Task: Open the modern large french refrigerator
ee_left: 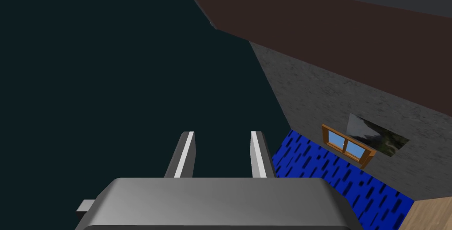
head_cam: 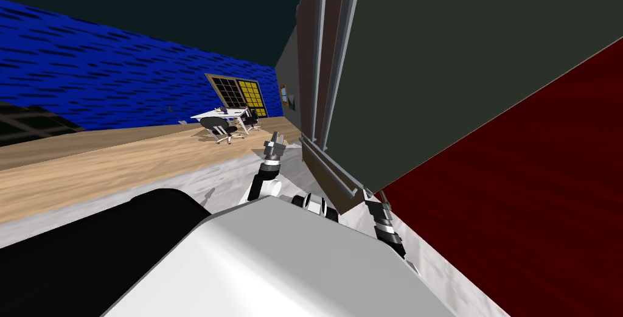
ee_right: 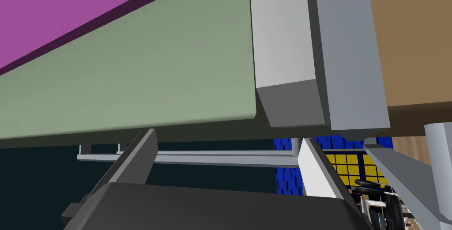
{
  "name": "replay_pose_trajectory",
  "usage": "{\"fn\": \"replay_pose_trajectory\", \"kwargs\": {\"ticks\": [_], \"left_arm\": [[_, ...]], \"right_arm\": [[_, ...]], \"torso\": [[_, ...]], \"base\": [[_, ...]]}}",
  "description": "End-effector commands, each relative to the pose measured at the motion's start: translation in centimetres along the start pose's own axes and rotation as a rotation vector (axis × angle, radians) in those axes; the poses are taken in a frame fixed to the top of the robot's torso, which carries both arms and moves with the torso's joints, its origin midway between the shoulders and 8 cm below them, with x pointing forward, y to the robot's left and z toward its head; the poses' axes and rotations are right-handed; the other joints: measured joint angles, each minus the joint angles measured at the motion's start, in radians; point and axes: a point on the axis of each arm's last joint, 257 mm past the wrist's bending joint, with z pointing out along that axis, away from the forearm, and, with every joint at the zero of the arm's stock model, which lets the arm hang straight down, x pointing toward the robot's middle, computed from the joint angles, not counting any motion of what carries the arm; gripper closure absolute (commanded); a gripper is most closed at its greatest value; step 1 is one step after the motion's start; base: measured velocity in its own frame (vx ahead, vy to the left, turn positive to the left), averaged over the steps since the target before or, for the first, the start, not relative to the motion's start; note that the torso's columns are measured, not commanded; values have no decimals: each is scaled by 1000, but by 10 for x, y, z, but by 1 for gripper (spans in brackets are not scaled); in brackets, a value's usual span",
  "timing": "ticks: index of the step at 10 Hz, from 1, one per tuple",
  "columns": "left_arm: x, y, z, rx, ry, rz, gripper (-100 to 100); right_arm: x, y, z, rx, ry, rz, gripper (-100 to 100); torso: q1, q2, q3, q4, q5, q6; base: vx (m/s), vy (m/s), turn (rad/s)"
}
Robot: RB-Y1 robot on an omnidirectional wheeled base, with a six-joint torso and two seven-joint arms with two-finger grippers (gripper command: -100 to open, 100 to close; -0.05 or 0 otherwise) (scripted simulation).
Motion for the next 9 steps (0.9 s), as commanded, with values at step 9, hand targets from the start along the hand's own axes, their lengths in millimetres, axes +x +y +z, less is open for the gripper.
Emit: {"fn": "replay_pose_trajectory", "kwargs": {"ticks": [9], "left_arm": [[0, 0, 0, 0, 0, 0, 0]], "right_arm": [[3, 37, -44, -95, 66, -141, -100]], "torso": [[2, 8, 5, -1, -2, 3]], "base": [[32, 16, -11]]}}
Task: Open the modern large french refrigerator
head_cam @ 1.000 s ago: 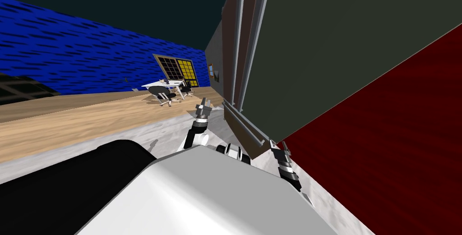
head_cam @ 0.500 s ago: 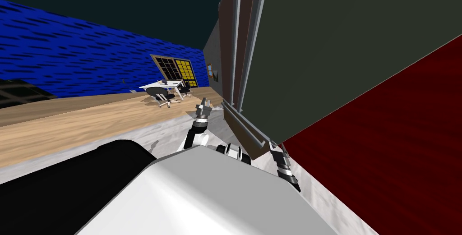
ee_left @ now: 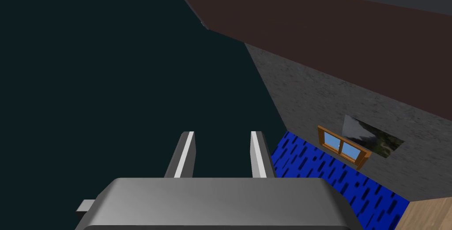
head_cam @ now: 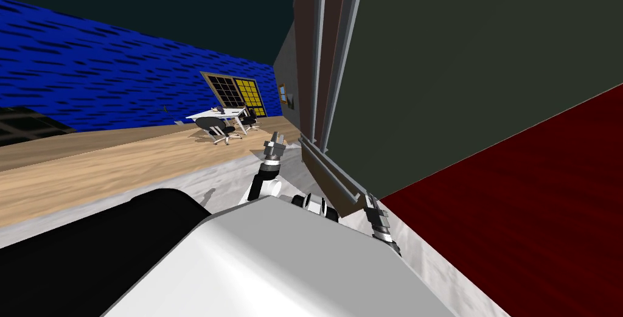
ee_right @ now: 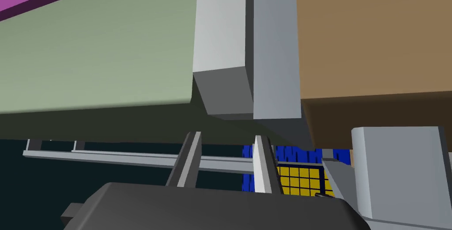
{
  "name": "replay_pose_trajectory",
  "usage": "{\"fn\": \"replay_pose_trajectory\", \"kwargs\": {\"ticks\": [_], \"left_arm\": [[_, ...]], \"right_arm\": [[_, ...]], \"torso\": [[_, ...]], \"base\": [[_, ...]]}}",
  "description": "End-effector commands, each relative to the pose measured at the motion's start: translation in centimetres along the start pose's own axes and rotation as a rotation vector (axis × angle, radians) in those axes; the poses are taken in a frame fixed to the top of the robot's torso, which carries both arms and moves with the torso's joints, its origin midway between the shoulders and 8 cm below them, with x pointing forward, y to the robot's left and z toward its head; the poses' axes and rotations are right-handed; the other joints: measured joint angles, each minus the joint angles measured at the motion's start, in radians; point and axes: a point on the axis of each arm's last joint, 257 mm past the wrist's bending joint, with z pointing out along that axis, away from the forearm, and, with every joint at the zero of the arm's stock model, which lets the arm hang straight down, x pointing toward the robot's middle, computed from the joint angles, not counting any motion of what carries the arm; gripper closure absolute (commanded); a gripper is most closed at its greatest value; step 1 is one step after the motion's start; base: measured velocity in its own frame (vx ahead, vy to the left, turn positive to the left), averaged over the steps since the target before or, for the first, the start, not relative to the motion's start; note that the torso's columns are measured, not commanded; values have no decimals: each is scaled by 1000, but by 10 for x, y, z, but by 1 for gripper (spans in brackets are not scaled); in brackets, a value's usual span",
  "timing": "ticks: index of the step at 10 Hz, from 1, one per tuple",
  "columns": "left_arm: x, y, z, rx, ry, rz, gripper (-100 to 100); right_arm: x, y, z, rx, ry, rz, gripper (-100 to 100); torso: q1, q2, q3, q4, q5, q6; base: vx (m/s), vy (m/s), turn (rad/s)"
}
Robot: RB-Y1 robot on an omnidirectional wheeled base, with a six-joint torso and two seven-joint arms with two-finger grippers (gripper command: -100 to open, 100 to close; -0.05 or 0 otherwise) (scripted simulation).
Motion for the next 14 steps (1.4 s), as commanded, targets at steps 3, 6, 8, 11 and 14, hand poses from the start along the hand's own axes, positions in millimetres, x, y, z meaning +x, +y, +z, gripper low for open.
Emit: {"fn": "replay_pose_trajectory", "kwargs": {"ticks": [3, 6, 8, 11, 14], "left_arm": [[0, 0, 0, 0, 0, 0, 0], [0, 0, 0, 0, 0, 0, 0], [0, 0, 0, 0, 0, 0, 0], [0, 0, 0, 0, 0, 0, 0], [0, 0, 0, 0, 0, 0, 0]], "right_arm": [[1, 23, -22, -68, 41, -50, -100], [-2, 34, -35, -95, 52, -89, -100], [-5, 43, -47, -124, 59, -132, -100], [-6, 49, -57, -148, 62, -168, -100], [-9, 59, -73, -184, 67, -217, -100]], "torso": [[1, 2, 1, 1, 0, -1], [-3, -2, 0, -3, -4, 0], [-5, -6, -1, -5, -7, -3], [-1, -3, -2, 1, -1, -4], [11, 4, 2, 7, 5, -6]], "base": [[32, 13, -16], [27, 16, -23], [26, 12, -20], [15, 14, -13], [44, 18, -26]]}}
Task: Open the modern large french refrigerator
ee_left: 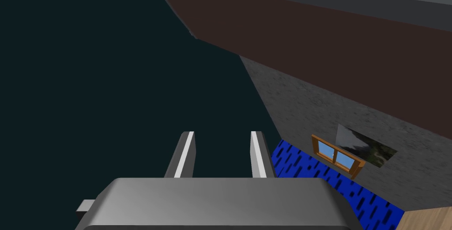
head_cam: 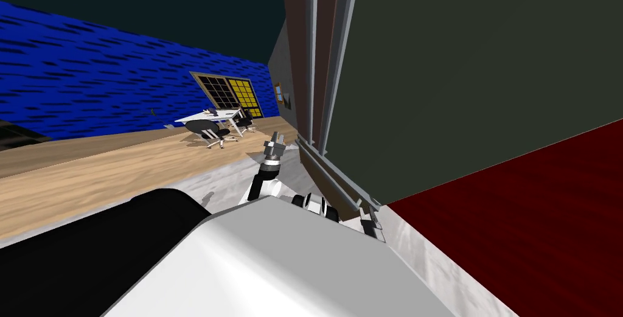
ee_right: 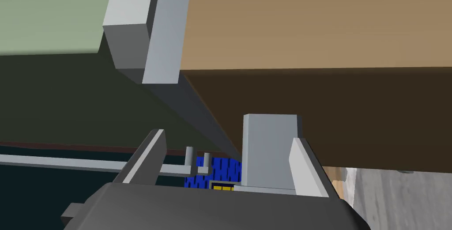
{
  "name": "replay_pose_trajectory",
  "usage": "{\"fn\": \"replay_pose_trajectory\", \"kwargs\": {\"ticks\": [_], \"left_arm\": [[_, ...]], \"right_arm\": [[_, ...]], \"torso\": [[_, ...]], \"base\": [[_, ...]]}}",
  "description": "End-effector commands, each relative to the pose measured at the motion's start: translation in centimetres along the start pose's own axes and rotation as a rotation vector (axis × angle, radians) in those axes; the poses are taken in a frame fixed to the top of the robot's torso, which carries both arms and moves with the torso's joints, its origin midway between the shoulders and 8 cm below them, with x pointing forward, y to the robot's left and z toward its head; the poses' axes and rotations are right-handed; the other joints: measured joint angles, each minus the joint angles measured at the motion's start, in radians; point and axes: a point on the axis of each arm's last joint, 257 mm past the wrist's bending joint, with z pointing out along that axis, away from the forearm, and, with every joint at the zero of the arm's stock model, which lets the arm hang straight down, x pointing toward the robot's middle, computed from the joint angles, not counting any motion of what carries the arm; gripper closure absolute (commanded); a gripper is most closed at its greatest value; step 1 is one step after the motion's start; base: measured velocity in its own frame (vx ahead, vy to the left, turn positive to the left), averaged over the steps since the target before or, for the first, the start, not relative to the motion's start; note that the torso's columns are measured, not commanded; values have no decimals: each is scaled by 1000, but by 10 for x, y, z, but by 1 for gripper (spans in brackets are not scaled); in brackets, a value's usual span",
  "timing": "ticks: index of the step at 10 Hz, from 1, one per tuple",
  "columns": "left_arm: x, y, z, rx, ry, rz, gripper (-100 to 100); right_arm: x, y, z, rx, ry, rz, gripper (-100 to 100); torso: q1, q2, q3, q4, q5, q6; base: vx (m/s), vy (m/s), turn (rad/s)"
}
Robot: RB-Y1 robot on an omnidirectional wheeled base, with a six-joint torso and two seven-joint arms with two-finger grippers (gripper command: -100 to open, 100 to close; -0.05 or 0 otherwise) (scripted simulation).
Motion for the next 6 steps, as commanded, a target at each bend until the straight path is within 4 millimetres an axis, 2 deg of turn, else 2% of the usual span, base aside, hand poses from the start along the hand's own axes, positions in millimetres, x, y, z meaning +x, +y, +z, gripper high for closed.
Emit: {"fn": "replay_pose_trajectory", "kwargs": {"ticks": [1, 4, 5, 6], "left_arm": [[0, 0, 0, 0, 0, 0, 0], [0, 0, 0, 0, 0, 0, 0], [0, 0, 0, 0, 0, 0, 0], [0, 0, 0, 0, 0, 0, 0]], "right_arm": [[-5, 15, -17, -50, 4, -49, -100], [-17, 30, -32, -86, 14, -88, -100], [-14, 28, -30, -78, 12, -77, -100], [-34, 51, -14, -140, -53, -26, -100]], "torso": [[2, 2, 0, 2, 3, 1], [1, 7, 2, 4, 5, 4], [0, 7, 2, 4, 5, 4], [0, 8, 2, 4, 5, 4]], "base": [[52, 33, 0], [42, 30, -24], [15, 12, -6], [-66, -138, 313]]}}
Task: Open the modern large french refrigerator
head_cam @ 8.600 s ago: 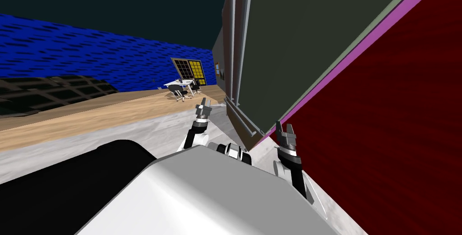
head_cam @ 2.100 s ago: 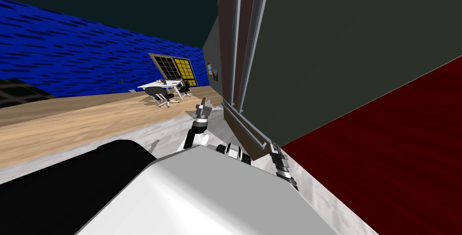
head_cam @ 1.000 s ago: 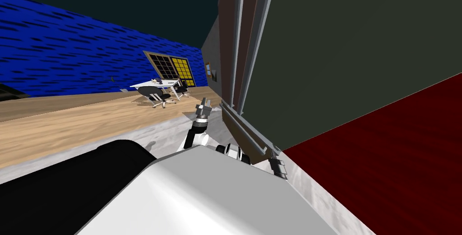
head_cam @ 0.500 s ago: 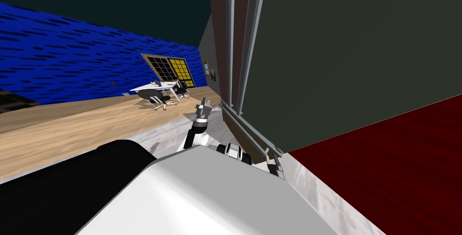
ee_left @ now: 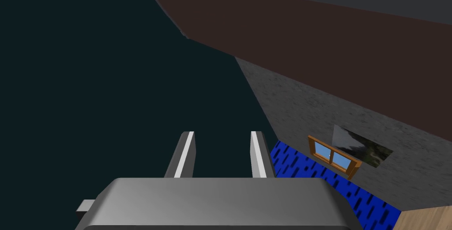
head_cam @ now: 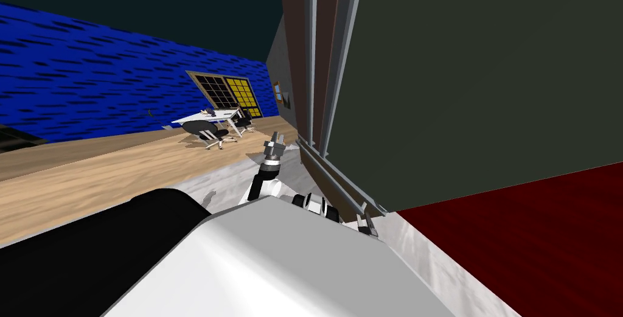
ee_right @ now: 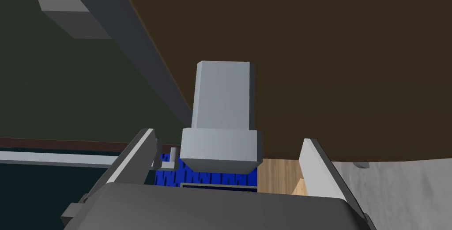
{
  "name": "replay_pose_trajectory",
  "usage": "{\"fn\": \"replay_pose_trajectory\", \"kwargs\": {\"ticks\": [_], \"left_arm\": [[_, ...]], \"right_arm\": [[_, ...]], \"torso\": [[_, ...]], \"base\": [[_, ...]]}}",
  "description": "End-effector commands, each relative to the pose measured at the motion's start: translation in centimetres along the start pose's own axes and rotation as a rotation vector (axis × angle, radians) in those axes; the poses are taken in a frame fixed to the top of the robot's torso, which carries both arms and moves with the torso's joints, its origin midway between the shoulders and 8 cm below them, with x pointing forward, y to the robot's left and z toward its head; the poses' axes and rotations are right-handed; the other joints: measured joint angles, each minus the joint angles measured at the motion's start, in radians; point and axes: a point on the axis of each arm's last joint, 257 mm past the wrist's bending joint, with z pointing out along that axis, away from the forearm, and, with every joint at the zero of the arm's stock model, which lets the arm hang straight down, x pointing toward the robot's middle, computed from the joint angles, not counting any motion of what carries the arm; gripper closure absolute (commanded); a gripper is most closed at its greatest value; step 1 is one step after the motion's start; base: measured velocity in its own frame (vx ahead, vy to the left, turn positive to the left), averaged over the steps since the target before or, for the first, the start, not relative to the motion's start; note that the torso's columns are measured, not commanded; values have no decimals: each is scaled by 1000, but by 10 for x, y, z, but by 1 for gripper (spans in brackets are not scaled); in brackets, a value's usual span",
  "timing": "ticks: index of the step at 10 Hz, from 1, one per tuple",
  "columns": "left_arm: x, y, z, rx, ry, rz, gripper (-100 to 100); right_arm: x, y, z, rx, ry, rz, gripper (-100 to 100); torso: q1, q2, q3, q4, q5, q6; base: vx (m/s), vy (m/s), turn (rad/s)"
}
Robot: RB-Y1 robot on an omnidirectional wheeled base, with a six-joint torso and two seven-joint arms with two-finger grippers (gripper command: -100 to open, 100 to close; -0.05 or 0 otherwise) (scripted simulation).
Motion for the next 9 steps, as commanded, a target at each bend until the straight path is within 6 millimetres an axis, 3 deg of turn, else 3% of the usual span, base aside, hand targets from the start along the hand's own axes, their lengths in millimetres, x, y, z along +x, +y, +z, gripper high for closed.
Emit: {"fn": "replay_pose_trajectory", "kwargs": {"ticks": [1, 2, 4, 9], "left_arm": [[0, 0, 0, 0, 0, 0, 0], [0, 0, 0, 0, 0, 0, 0], [0, 0, 0, 0, 0, 0, 0], [0, 0, 0, 0, 0, 0, 0]], "right_arm": [[-31, 16, 28, -44, -94, 68, -100], [-41, 20, 28, -57, -113, 96, -100], [-38, 30, 29, -100, -94, 153, -100], [-28, 51, 28, -179, -44, 221, -100]], "torso": [[-8, 2, 2, 1, -2, -1], [-10, -2, 2, -1, -6, -4], [3, -17, -6, -6, -5, -5], [-17, -34, -9, -14, -19, -12]], "base": [[-147, -215, 401], [-113, -139, 391], [-34, -43, 189], [4, 13, -15]]}}
